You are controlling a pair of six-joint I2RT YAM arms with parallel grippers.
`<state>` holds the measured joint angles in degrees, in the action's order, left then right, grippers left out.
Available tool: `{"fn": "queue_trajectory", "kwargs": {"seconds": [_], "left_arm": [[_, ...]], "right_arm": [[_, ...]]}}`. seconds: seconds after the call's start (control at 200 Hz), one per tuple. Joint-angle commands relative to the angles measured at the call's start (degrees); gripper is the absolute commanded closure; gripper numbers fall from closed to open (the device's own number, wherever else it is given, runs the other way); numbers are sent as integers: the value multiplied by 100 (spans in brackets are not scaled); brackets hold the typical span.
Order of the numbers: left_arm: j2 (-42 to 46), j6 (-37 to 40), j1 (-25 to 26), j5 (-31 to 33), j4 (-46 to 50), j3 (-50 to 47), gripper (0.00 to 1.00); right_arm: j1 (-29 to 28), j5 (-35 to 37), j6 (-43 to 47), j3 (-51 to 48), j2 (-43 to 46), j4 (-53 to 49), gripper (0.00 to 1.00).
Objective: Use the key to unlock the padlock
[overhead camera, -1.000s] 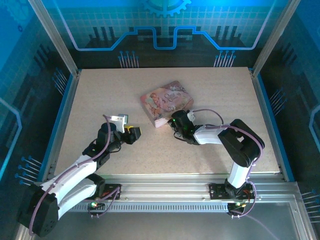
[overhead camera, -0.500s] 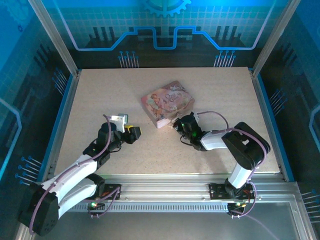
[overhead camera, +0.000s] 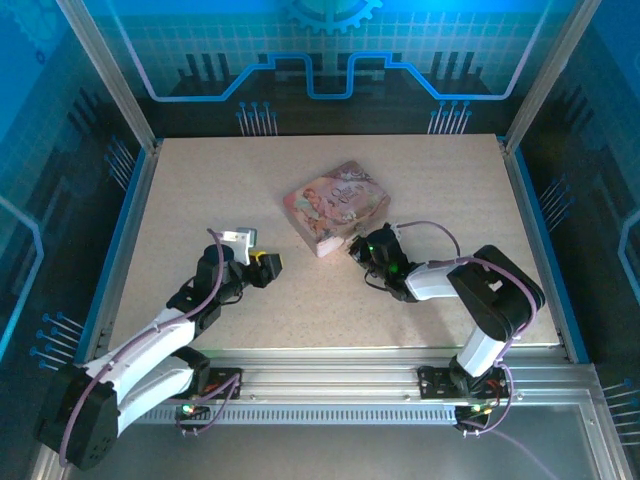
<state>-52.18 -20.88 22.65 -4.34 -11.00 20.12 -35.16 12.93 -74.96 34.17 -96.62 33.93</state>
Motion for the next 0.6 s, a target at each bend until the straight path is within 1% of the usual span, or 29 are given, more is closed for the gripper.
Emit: {"fn": "queue_trajectory", "kwargs": {"seconds": [0.0, 0.075, 0.155, 0.445, 0.595], "left_arm": [[-11, 100, -47, 73, -68, 176, 48], [-11, 98, -42, 73, -68, 168, 48], [-12, 119, -46, 82, -59, 158, 48], [57, 119, -42, 100, -28, 117, 48], [107, 129, -42, 100, 8, 104, 48]], "right_arm": [[72, -88, -339, 198, -42, -236, 100], [71, -99, -522, 445, 10, -942, 100], [70, -124, -585, 672, 42, -1440, 100], [40, -74, -586, 898, 190, -1695, 100], [8, 263, -638, 780, 468, -1813, 100]]}}
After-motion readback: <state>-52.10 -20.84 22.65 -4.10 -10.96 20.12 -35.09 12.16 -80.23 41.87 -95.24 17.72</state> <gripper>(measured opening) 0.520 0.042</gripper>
